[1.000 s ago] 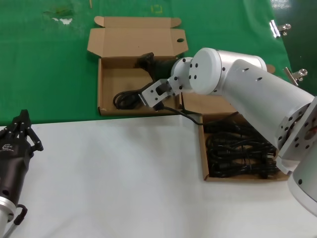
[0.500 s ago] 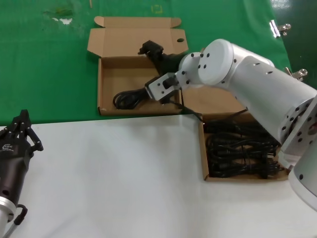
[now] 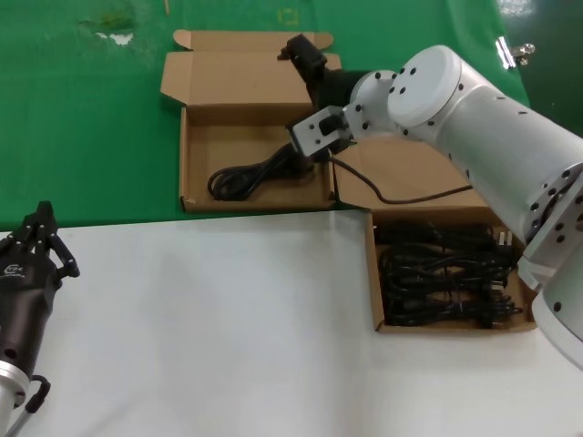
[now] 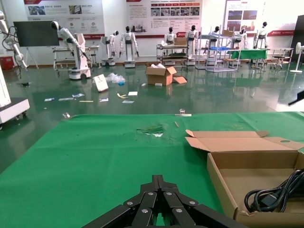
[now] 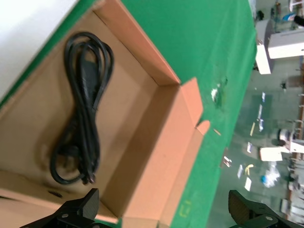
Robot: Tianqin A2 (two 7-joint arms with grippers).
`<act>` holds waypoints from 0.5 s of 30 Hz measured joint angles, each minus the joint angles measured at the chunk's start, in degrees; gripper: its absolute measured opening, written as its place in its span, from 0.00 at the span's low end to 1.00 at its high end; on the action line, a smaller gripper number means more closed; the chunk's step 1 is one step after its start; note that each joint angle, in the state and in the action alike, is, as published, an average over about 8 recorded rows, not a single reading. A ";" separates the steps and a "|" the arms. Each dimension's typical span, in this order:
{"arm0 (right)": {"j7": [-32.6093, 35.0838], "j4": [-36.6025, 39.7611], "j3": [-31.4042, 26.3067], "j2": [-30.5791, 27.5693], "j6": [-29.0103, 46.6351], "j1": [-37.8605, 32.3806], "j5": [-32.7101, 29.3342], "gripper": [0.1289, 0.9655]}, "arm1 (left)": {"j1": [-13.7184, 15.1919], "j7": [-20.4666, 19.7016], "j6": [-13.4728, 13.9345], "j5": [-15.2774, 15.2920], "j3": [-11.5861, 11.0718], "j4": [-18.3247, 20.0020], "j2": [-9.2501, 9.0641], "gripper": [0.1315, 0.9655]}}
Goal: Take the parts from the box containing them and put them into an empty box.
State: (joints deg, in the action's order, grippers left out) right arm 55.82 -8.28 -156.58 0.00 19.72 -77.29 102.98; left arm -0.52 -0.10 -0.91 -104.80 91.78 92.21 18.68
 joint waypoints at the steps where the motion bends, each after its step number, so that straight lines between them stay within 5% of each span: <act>1: 0.54 0.21 0.28 0.00 -0.26 -0.17 0.37 0.93 | 0.00 0.00 0.00 0.00 0.00 0.00 0.00 0.01; 15: 6.92 2.78 7.13 0.00 -2.42 -2.07 2.17 1.00 | 0.00 0.00 0.00 0.00 0.00 0.00 0.00 0.01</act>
State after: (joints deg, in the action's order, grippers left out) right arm 62.74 -5.50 -149.45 0.00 17.30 -79.37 105.15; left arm -0.52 -0.10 -0.91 -104.80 91.78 92.21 18.68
